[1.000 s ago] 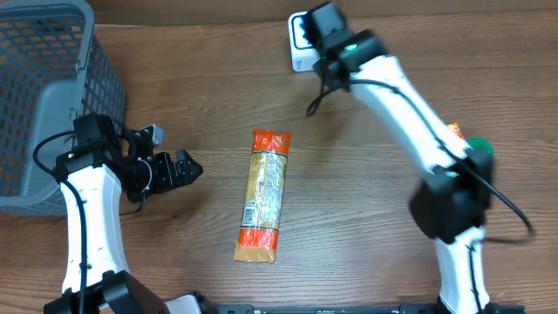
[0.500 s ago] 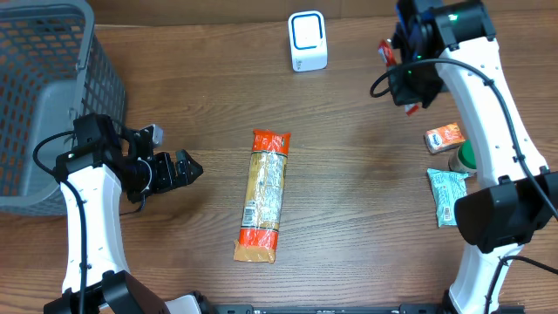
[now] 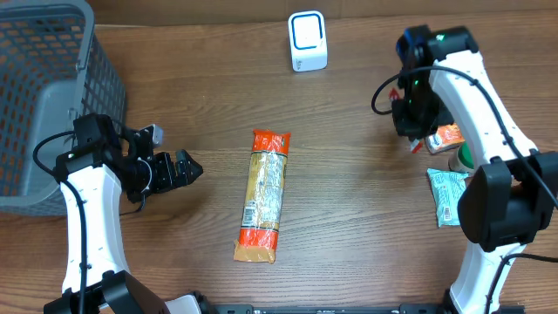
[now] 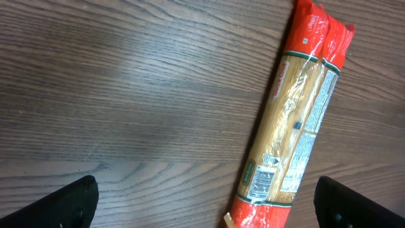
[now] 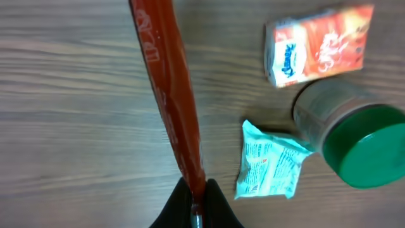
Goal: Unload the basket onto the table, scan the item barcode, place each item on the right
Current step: 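Move the red packet right and release it beside the jar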
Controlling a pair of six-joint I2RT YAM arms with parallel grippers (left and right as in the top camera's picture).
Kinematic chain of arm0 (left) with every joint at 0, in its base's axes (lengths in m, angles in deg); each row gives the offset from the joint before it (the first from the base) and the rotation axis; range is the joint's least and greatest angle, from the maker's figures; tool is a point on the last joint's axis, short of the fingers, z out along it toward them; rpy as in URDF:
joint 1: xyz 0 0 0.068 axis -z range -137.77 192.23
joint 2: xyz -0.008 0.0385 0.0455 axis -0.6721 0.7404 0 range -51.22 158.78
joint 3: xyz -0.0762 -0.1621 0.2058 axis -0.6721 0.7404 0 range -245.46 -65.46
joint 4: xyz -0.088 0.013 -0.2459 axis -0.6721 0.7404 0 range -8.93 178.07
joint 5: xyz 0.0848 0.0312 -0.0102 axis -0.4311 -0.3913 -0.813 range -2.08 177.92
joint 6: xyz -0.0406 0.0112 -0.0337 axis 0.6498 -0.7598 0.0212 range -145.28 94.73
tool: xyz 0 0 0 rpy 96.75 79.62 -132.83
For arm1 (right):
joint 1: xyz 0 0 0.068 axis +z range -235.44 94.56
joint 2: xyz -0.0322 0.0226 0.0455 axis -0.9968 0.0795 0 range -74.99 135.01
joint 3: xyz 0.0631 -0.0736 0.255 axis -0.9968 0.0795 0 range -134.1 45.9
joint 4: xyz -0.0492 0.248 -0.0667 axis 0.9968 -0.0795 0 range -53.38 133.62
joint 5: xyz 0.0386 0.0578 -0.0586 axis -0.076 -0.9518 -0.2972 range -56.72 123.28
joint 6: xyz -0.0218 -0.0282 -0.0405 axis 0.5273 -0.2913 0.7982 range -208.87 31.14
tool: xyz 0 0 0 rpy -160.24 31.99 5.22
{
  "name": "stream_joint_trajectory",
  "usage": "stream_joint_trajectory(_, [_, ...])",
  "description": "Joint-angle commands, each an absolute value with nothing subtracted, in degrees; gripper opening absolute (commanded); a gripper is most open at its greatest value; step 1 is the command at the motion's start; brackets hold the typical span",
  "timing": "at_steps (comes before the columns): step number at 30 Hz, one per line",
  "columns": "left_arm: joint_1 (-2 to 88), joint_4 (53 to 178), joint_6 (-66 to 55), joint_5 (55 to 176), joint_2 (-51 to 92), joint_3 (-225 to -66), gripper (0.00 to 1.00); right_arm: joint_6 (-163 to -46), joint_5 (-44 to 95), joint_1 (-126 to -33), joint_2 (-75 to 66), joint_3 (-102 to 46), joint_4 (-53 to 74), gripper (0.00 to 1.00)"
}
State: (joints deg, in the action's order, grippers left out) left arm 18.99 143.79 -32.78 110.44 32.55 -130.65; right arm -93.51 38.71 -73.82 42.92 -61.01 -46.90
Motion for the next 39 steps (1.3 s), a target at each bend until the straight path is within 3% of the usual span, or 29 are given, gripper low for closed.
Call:
stream_joint_trajectory(1, [19.38,143.77,-33.66,111.31,32.79,-130.69,1.00,-96.96,42.30,-73.95,42.44,-56.58,-44.82,0.04])
stream_joint_trajectory(13, [19.38,143.77,-33.66,111.31,32.79,-130.69,1.00,-100.88,49.95,-73.95,42.44,-47.50,-39.75,0.04])
stream_joint_trajectory(24, [19.38,143.77,-33.66,111.29,32.79,-130.69,1.00,-100.88,50.26,-73.95,42.46,-47.46,-39.05,0.43])
stream_joint_trajectory(28, [19.38,143.77,-33.66,111.29,32.79,-130.69,1.00,-100.88,47.89,-73.93,42.46,-47.46,-37.13,0.47])
stream_joint_trajectory(31, [19.38,143.77,-33.66,111.31,32.79,-130.69,1.00,-100.90,35.46,-73.93,42.46,-47.44,-33.61,0.47])
stream_joint_trajectory(34, [19.38,143.77,-33.66,111.29,32.79,-130.69,0.99,-100.90,20.33,-73.56,42.48,-47.37,-29.37,0.69])
stream_joint_trajectory(35, [19.38,143.77,-33.66,111.31,32.79,-130.69,1.00,-100.90,16.95,-73.32,42.55,-47.26,-28.49,0.70])
stream_joint_trajectory(38, [19.38,143.77,-33.66,111.31,32.79,-130.69,1.00,-101.14,9.19,-72.12,42.68,-46.91,-25.28,1.00])
stream_joint_trajectory(39, [19.38,143.77,-33.66,111.29,32.79,-130.69,1.00,-101.14,6.52,-71.48,42.77,-46.91,-23.82,1.00])
